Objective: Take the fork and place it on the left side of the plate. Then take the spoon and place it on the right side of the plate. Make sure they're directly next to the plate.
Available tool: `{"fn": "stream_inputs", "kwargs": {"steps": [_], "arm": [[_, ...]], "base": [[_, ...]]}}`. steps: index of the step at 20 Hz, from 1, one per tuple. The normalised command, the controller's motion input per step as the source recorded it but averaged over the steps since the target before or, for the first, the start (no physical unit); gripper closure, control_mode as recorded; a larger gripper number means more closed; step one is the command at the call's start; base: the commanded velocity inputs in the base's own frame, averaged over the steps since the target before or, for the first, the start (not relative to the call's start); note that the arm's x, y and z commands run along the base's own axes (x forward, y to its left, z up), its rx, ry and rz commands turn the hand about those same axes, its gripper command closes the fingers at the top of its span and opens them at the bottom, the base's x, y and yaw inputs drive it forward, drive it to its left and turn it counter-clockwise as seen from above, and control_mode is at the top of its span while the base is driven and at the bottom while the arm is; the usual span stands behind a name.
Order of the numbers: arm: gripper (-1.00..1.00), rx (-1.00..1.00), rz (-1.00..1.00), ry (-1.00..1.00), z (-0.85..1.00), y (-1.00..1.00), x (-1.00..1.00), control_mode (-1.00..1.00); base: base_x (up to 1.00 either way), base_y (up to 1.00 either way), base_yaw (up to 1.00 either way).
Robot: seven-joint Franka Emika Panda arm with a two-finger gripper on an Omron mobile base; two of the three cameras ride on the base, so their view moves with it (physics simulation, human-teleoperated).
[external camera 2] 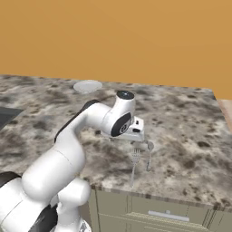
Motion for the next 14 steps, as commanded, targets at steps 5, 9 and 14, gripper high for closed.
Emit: {"fn": "stream_inputs", "kwargs": {"steps": [5, 9, 14], "arm": [[-1.0, 0.0, 0.0, 0.04, -0.3, -0.55, 0.1, -1.0], [-1.0, 0.0, -0.02, 0.0, -0.36, -0.45, 0.0, -1.0], [-1.0, 0.0, 0.0, 0.0, -0.35, -0.34, 0.02, -1.0]], "base": [[0.0, 0.0, 0.0], [0.0, 0.0, 0.0], [0.0, 0.0, 0.0]]}}
